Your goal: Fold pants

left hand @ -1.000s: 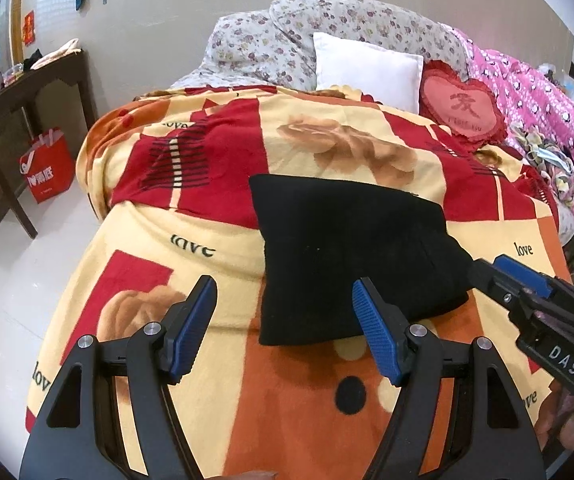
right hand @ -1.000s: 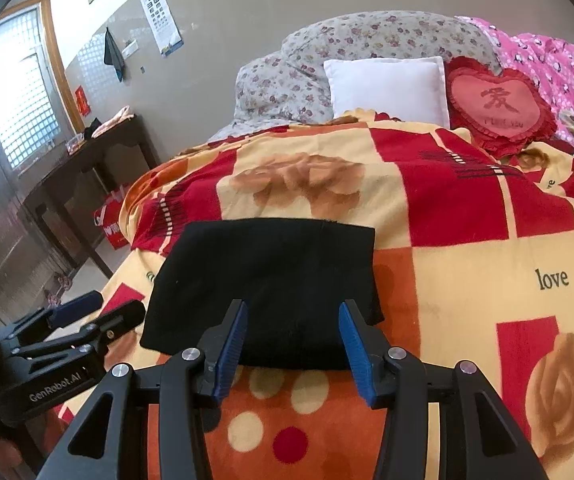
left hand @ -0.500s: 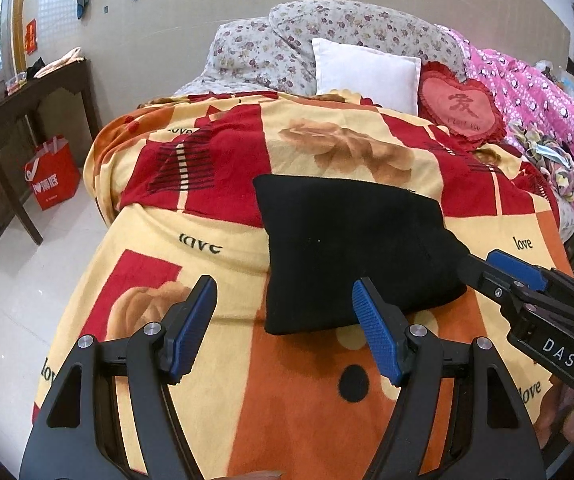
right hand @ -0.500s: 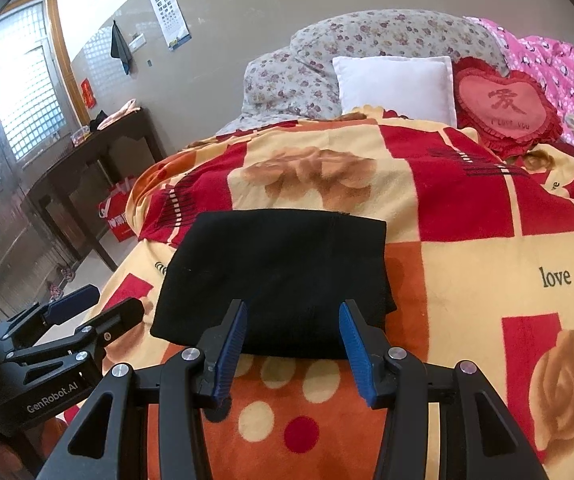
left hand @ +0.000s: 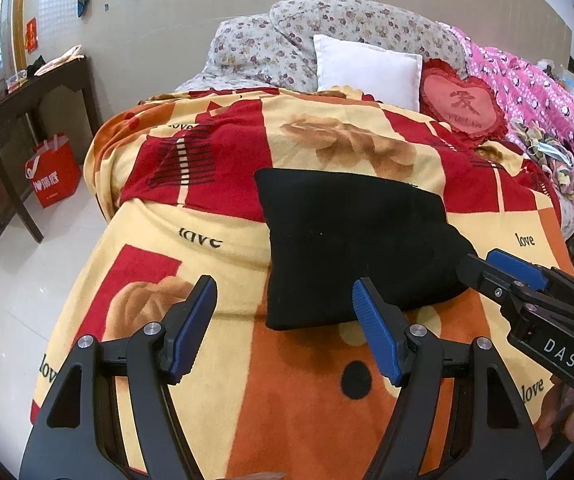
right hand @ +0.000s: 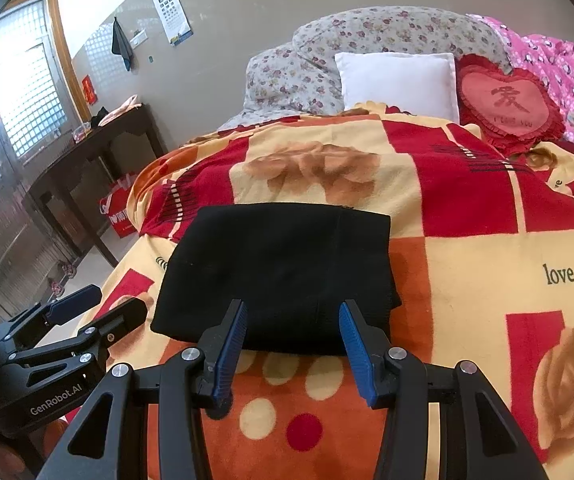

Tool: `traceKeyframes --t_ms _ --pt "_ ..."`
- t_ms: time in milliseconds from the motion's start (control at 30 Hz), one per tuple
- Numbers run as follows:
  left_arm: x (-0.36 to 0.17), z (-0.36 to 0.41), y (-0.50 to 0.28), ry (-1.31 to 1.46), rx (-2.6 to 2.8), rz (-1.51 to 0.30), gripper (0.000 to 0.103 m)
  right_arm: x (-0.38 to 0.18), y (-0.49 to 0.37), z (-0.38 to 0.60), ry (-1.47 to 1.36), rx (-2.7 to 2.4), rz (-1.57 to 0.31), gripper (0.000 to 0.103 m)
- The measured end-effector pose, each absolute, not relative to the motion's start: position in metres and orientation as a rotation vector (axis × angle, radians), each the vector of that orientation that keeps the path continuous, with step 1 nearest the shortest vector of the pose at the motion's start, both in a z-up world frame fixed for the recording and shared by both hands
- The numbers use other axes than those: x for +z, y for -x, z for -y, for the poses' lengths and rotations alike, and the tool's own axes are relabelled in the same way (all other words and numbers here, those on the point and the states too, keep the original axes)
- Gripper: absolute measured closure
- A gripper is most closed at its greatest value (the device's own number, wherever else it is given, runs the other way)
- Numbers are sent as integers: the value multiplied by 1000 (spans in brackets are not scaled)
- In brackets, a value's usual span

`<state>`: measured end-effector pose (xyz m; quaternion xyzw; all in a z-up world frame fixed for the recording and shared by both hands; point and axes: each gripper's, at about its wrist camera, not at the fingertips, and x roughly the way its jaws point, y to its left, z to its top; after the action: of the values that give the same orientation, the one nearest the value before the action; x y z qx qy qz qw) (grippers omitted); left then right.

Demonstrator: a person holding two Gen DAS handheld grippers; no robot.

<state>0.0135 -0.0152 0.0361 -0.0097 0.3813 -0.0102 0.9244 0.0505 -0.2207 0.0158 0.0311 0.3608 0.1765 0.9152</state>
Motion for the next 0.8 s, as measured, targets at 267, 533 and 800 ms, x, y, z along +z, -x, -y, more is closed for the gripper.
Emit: traceKeyframes --t_ms 267,533,800 --pt "35 17 -14 18 -20 -785 32 12 -52 219 -55 368 -759 57" --pt "34 17 -14 22 -23 -787 32 11 -52 219 -56 368 -759 56" --pt "32 17 -15 29 -30 -784 32 7 -52 225 -61 355 -764 57"
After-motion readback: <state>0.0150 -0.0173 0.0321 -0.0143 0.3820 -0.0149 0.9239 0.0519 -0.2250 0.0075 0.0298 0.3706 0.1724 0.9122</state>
